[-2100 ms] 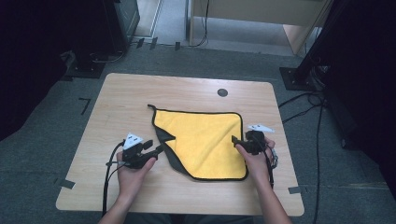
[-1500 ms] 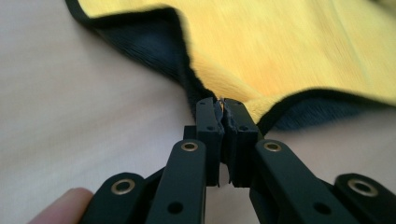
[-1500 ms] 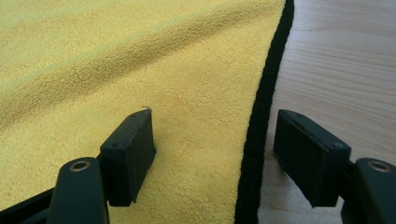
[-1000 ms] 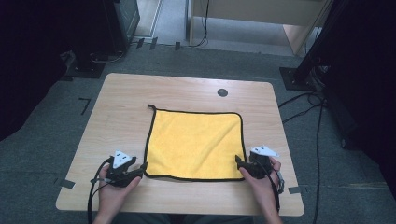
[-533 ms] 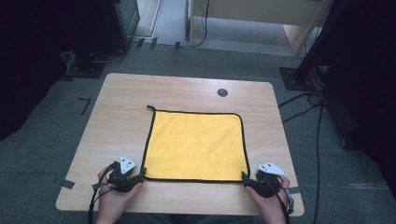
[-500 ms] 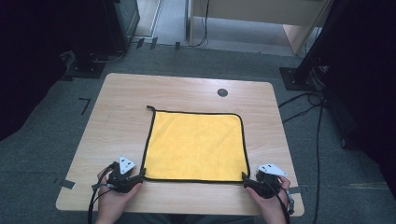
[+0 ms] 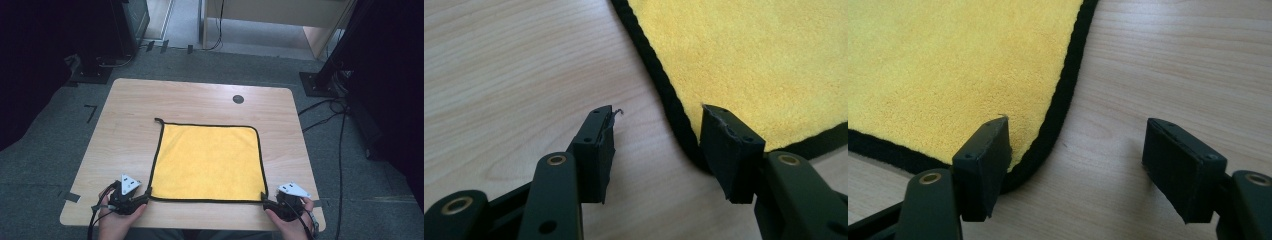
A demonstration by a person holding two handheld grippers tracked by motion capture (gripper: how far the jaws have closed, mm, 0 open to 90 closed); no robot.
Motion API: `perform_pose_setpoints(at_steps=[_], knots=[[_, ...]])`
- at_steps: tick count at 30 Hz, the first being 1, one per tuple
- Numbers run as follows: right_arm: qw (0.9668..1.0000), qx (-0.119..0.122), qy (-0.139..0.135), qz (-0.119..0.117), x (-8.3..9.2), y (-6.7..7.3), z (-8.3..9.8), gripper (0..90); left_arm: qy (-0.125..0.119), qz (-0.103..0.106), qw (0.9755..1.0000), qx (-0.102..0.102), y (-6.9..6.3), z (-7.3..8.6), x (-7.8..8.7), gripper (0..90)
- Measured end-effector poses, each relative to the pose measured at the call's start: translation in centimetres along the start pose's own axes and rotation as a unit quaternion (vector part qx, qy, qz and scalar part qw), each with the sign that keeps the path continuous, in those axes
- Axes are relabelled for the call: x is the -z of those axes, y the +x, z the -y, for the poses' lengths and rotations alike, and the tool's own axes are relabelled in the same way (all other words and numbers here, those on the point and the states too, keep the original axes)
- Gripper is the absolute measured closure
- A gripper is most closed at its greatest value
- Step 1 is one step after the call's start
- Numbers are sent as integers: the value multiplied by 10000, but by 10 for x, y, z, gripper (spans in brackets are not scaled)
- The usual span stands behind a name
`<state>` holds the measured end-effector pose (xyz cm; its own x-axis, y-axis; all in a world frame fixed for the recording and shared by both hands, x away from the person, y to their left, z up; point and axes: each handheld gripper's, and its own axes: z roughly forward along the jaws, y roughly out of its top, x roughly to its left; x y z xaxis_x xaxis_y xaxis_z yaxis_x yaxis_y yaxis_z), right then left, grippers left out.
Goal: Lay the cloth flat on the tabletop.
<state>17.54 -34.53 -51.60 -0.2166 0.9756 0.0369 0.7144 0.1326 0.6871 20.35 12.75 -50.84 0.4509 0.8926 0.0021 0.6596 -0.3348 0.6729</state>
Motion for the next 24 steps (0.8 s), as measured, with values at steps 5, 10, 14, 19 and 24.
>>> perform_pose_setpoints(at_steps=[5, 10, 14, 19, 24], knots=[[9999, 76, 70, -54, 1, 0, 0, 253, -83, 70, 9999, -44, 1, 6, 3, 469], [9992, -97, -289, -241, 8, -4, -5, 223, -173, 178, 9995, 169, 9, 6, 3, 327], [9983, -248, -525, -99, 15, -7, -10, 228, -131, 119, 9997, 156, 10, 2, 0, 299], [9974, -307, -645, -87, 18, -3, -15, 230, -292, 151, 9992, 217, 12, 1, 2, 300], [9975, -228, -662, -88, 15, 6, -29, 231, -377, 202, 9989, 184, 17, 0, -1, 298]])
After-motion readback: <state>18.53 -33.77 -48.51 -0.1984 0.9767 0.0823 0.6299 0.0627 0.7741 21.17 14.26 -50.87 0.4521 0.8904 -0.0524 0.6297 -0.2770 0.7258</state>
